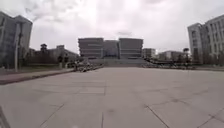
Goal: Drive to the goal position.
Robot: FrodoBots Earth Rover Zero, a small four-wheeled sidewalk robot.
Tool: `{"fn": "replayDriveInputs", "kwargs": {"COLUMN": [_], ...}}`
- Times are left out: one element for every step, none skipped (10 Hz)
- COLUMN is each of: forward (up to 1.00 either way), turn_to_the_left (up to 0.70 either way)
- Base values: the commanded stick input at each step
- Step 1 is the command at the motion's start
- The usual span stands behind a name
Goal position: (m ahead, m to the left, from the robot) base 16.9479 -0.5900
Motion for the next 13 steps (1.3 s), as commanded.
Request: {"fn": "replayDriveInputs", "kwargs": {"forward": [0.7, 0.7, 0.7, 0.7, 0.7, 0.7, 0.7, 0.7, 0.7, 0.7, 0.7, 0.7, 0.7], "turn_to_the_left": [0.0, 0.0, 0.0, 0.0, 0.0, 0.0, 0.0, 0.0, 0.06, 0.11, 0.04, 0.01, 0.03]}}
